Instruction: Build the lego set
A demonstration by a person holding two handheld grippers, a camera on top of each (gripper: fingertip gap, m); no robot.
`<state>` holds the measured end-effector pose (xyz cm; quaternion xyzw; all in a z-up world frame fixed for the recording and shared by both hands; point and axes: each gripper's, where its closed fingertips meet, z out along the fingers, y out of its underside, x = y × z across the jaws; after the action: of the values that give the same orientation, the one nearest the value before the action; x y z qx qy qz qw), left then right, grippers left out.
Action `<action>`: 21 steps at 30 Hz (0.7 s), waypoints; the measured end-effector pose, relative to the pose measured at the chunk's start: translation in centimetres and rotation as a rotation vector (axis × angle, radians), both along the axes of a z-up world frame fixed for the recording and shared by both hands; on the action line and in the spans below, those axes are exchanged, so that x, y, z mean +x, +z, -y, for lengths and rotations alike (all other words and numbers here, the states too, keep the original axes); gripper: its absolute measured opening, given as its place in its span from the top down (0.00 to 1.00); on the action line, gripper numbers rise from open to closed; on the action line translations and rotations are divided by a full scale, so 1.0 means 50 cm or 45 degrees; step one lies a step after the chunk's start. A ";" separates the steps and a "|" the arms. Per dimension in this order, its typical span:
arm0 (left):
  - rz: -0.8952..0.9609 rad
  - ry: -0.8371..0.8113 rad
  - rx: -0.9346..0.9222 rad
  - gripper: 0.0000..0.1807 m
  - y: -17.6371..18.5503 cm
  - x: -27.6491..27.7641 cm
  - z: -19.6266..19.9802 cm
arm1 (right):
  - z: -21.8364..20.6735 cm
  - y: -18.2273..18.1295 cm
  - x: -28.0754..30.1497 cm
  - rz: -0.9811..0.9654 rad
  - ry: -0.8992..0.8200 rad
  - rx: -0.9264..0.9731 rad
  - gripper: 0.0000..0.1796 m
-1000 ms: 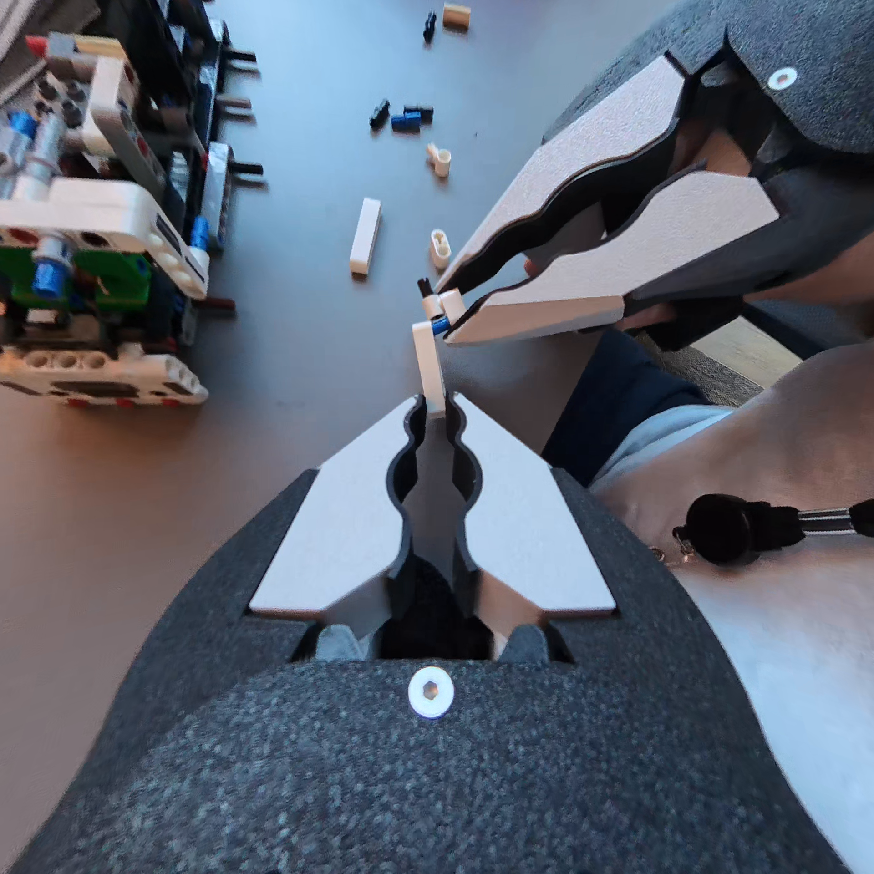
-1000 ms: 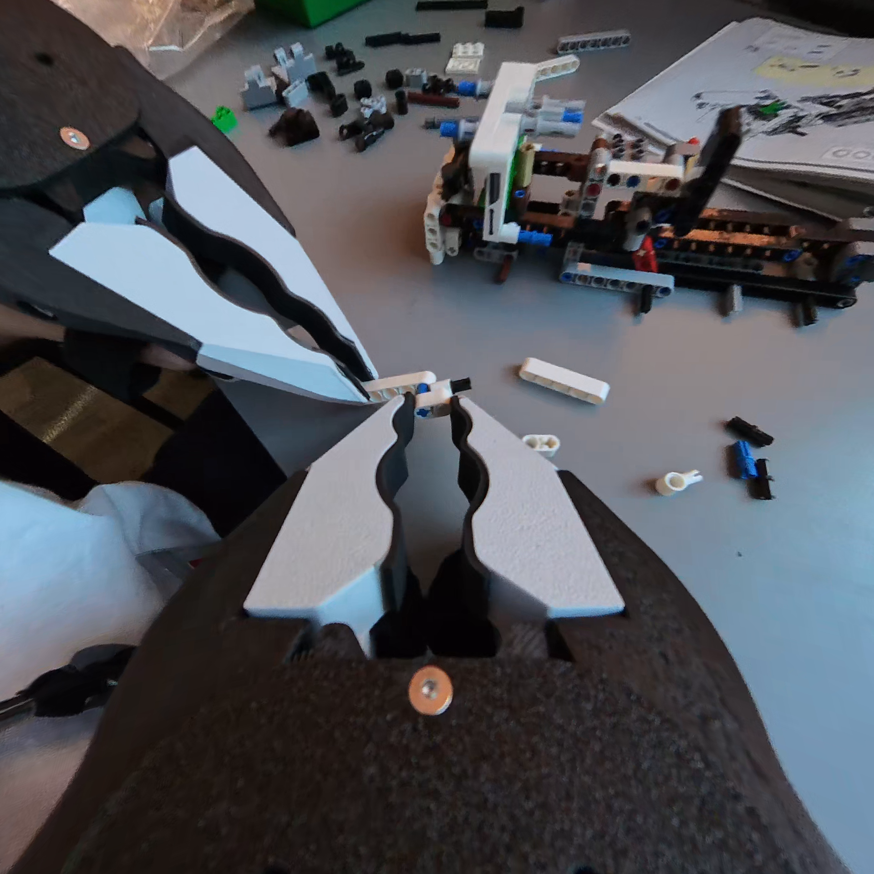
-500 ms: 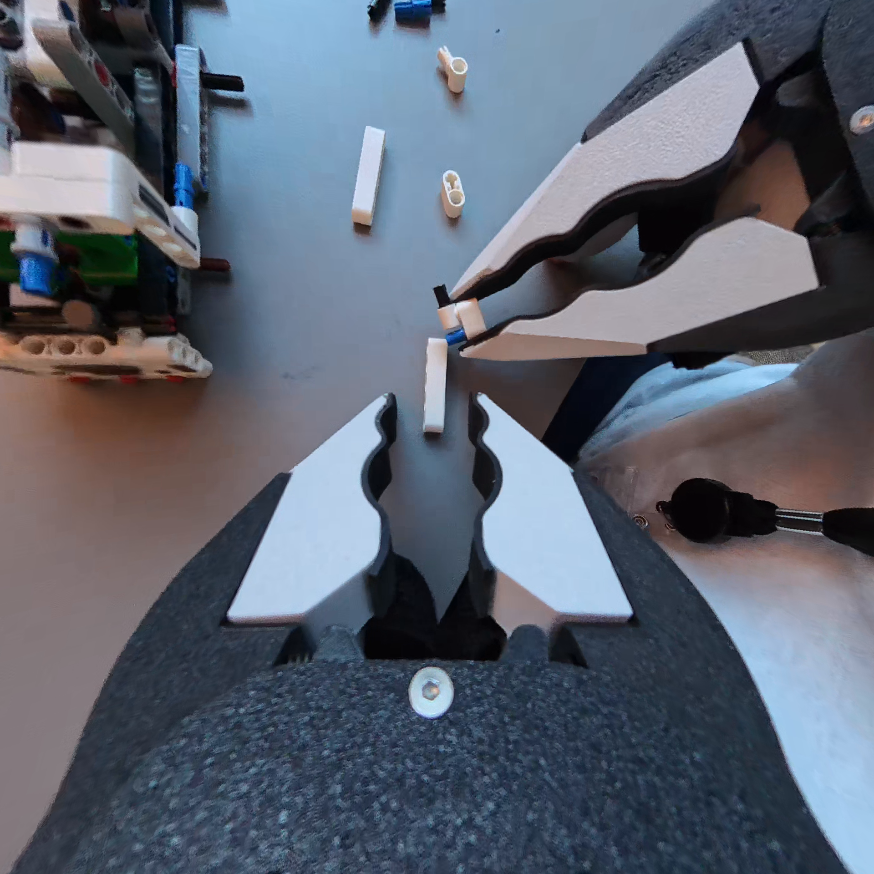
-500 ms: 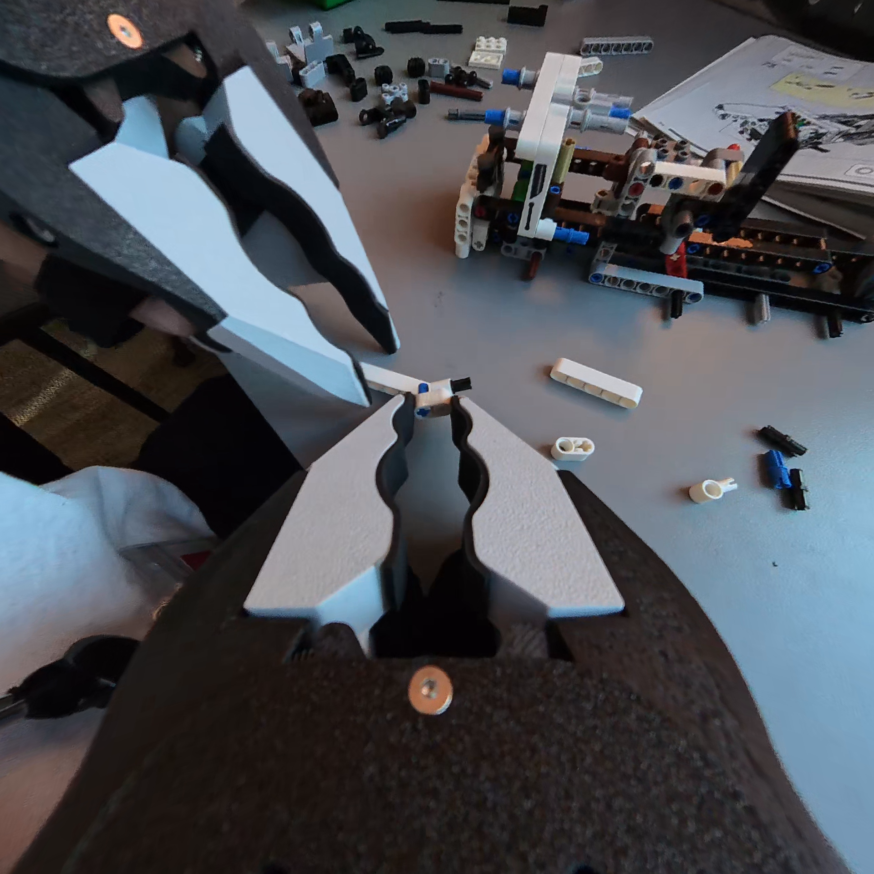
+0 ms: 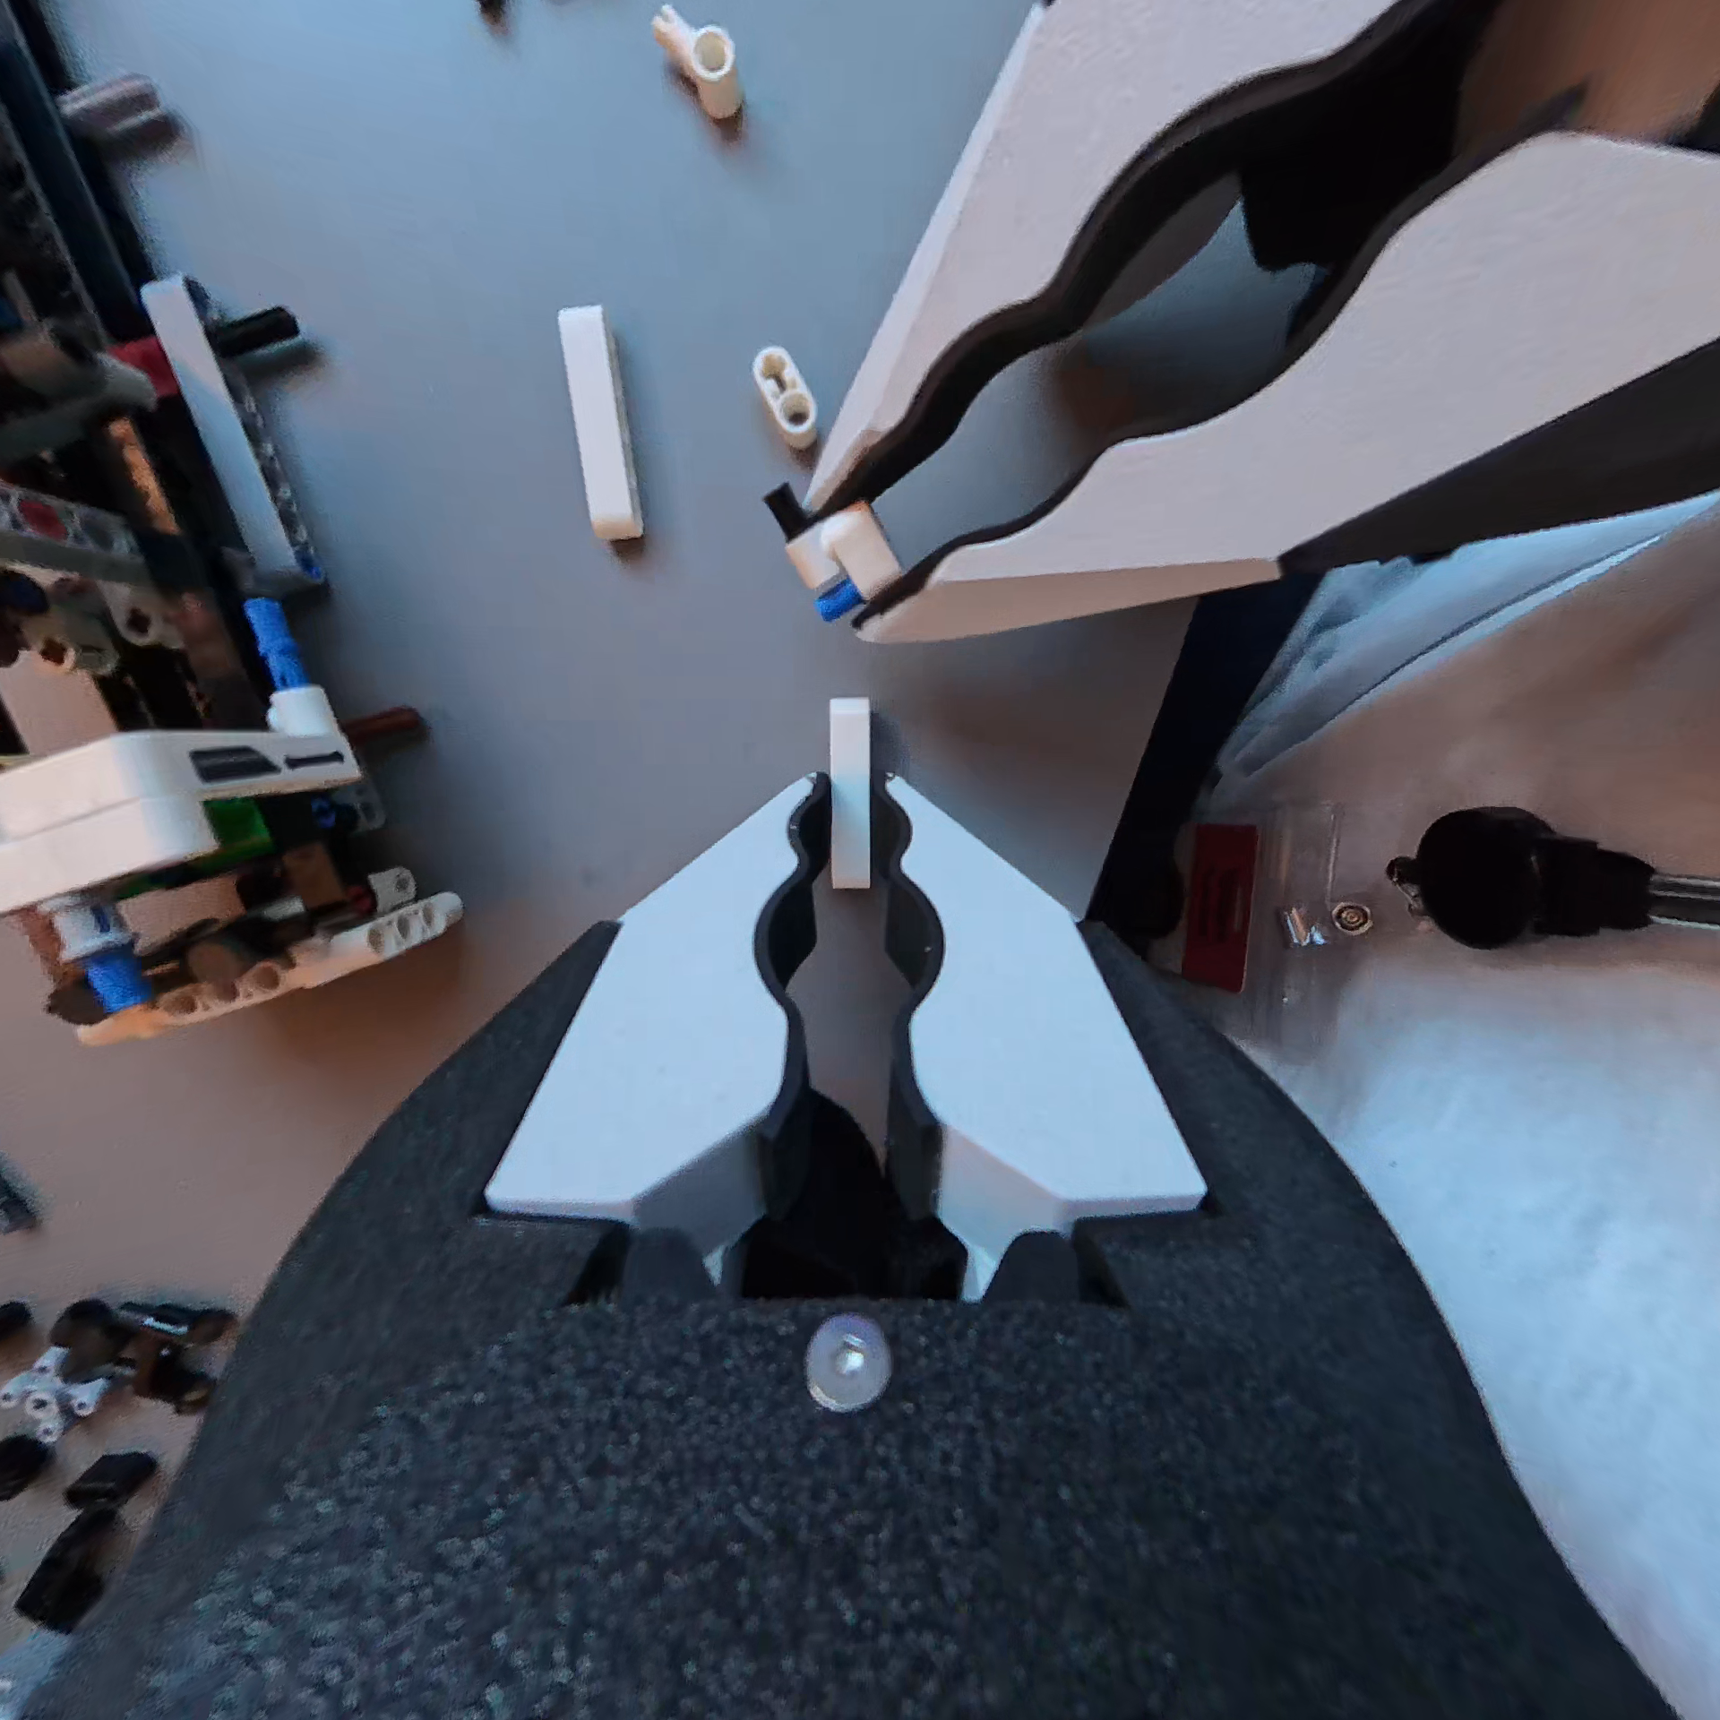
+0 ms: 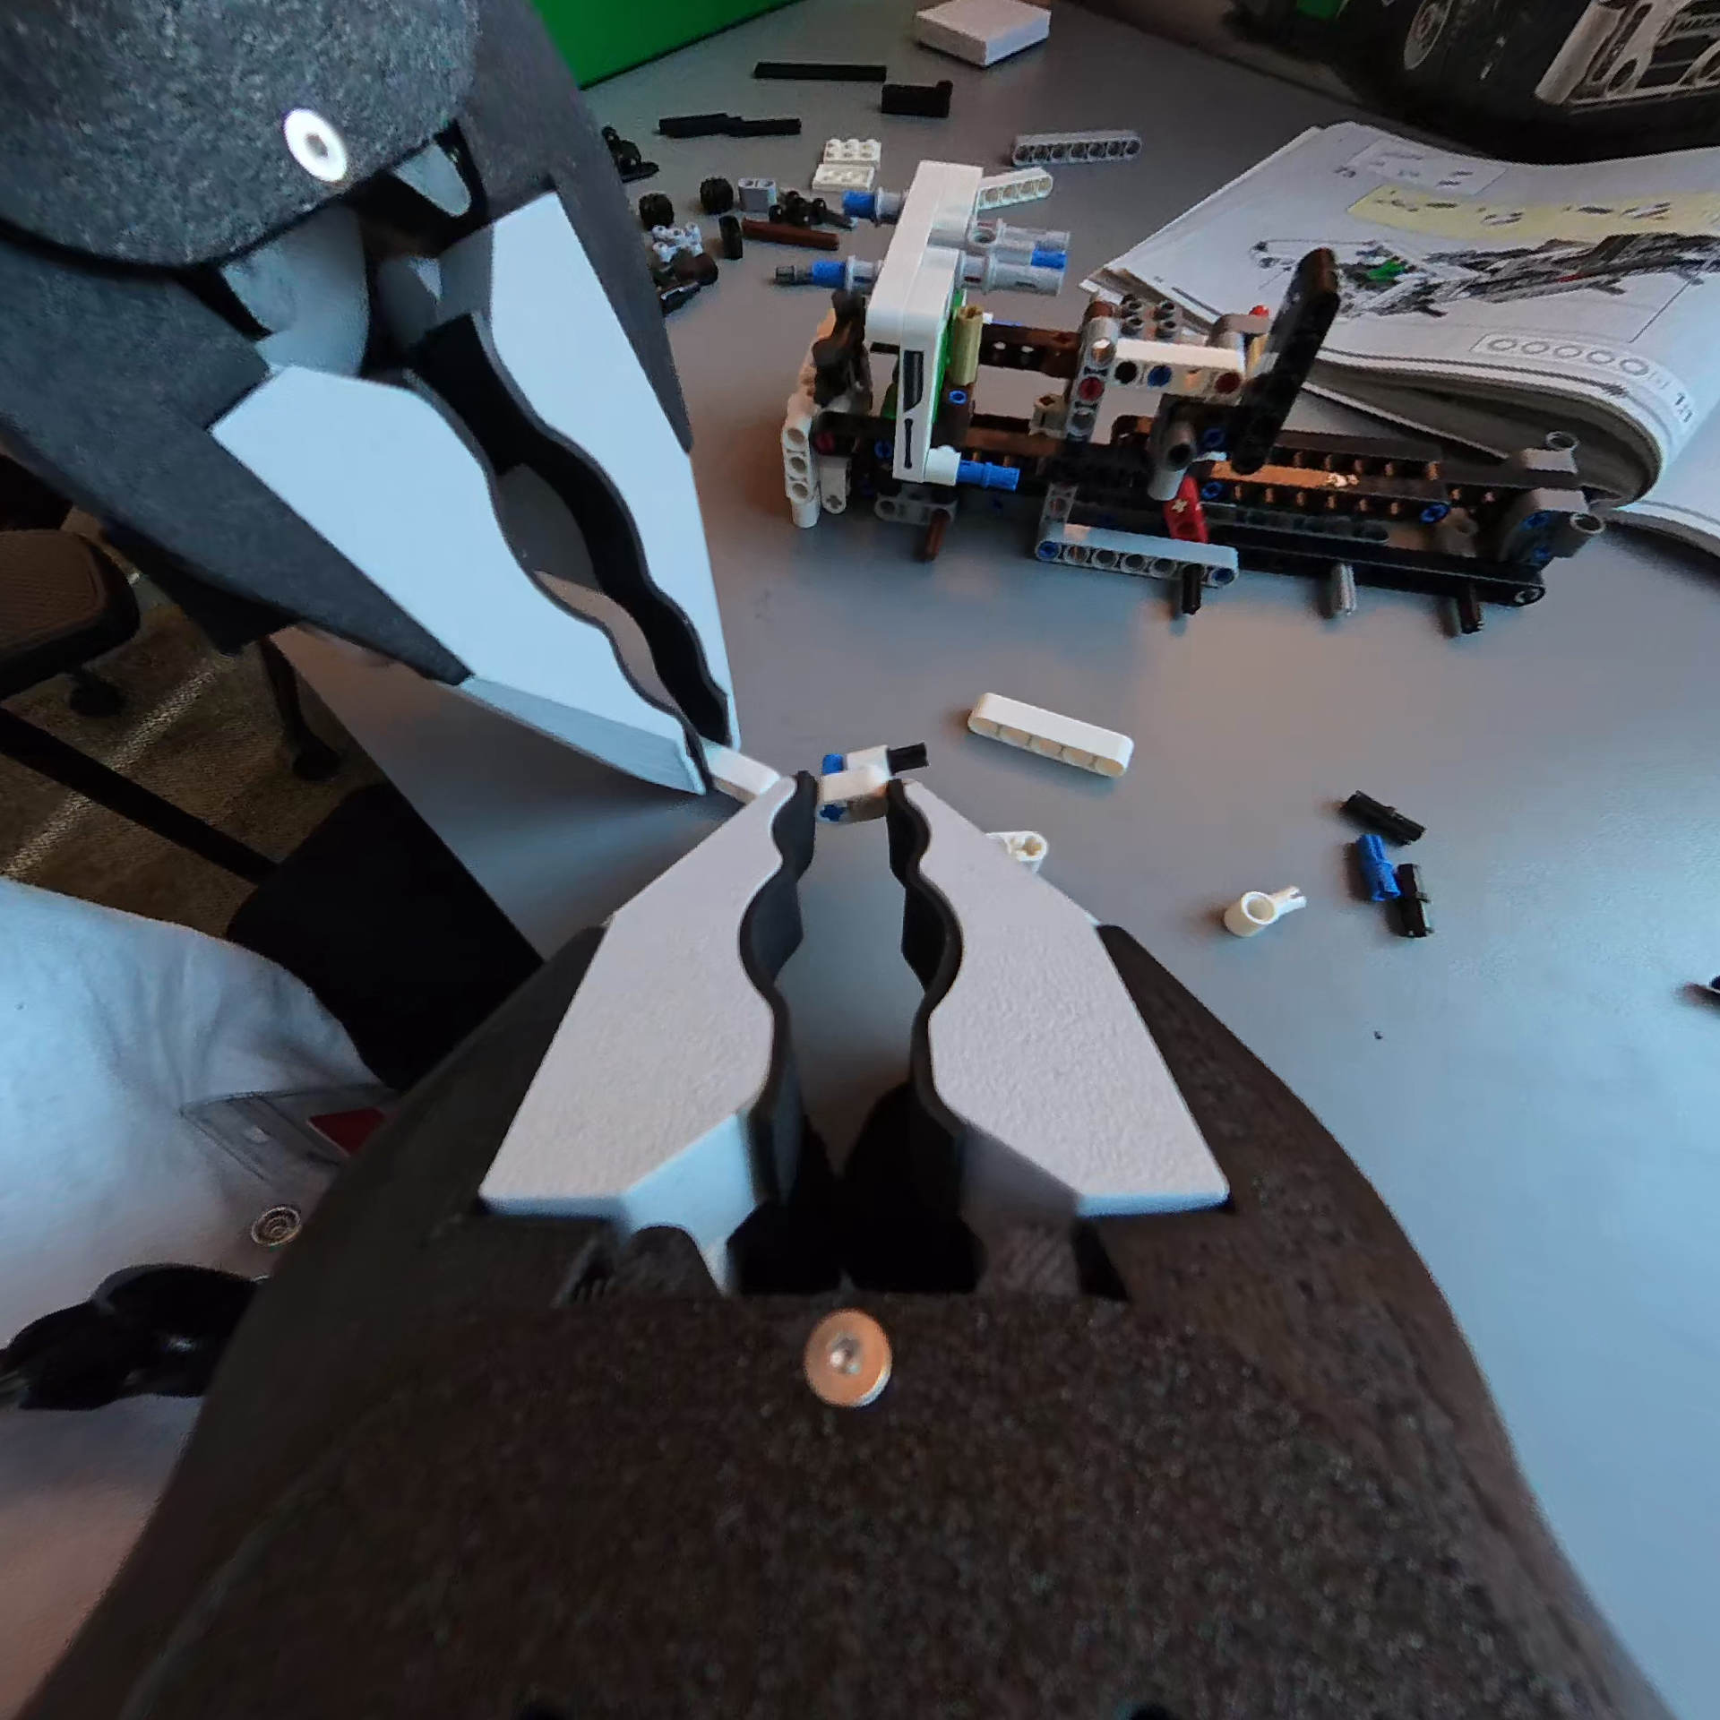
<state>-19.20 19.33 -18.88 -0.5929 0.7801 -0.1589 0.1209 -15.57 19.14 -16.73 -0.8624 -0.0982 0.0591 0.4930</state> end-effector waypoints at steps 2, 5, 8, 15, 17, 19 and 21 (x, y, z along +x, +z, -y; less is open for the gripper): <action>-0.006 -0.031 -0.004 0.97 0.000 0.005 0.010 | 0.001 0.002 0.004 -0.012 -0.006 0.005 0.92; -0.024 -0.110 -0.012 0.97 0.000 0.012 0.022 | 0.002 0.010 0.010 -0.079 -0.015 0.025 0.92; 0.059 -0.150 -0.096 0.97 0.001 0.034 0.039 | 0.005 0.012 0.035 -0.054 -0.055 0.034 0.92; 0.566 0.085 -0.303 0.98 0.089 0.131 -0.008 | 0.014 0.063 0.113 0.289 -0.141 0.203 0.92; 0.653 0.129 -0.366 0.97 0.090 0.139 -0.002 | 0.011 0.050 0.109 0.371 -0.130 0.183 0.92; 0.698 0.157 -0.395 0.97 0.077 0.140 0.006 | 0.008 0.051 0.096 0.388 -0.128 0.205 0.92; 0.704 0.183 -0.393 0.97 0.063 0.137 0.013 | 0.005 0.061 0.083 0.411 -0.141 0.245 0.92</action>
<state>-12.35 18.66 -15.76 -0.5923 0.6405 -0.4215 0.2476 -11.42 18.91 -13.70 -0.8137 -0.1335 -0.1167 0.5535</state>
